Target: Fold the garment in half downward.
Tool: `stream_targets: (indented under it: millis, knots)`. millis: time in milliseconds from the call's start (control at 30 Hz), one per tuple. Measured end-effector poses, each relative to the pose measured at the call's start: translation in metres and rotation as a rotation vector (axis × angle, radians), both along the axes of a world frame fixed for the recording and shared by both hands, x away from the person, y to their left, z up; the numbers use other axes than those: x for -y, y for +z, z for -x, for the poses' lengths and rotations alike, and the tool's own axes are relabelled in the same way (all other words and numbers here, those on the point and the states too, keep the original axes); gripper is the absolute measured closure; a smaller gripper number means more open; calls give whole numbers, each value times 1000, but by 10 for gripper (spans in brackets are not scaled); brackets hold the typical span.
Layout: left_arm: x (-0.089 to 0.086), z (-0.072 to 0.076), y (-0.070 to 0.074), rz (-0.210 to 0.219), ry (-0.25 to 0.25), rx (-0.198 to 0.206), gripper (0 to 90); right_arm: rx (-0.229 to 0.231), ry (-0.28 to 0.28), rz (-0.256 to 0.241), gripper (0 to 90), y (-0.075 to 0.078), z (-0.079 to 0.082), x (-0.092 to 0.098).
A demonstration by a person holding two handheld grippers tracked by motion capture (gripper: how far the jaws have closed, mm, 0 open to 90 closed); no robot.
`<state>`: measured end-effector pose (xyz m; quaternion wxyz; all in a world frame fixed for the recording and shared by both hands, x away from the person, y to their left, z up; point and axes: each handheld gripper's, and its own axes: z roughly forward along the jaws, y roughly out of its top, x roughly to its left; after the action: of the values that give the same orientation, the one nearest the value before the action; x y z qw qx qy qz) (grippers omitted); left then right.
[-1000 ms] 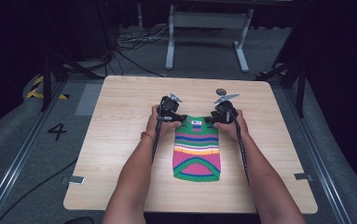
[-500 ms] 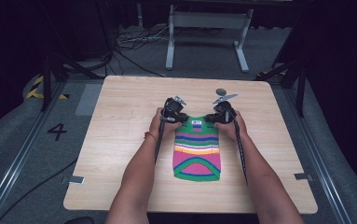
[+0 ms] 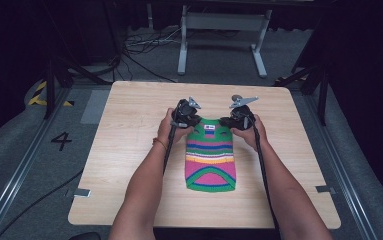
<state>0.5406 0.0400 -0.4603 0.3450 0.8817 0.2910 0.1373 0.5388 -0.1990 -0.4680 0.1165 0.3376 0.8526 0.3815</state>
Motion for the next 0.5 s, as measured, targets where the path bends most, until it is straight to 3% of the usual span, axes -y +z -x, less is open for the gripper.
stream_targets:
  millis: [267,500]
  knots:
    - [-8,19,23,3,-68,62,823,82,69,-35,830,28,19,3]
    - [-15,38,30,12,-113,84,824,104,122,-48,828,38,35,5]
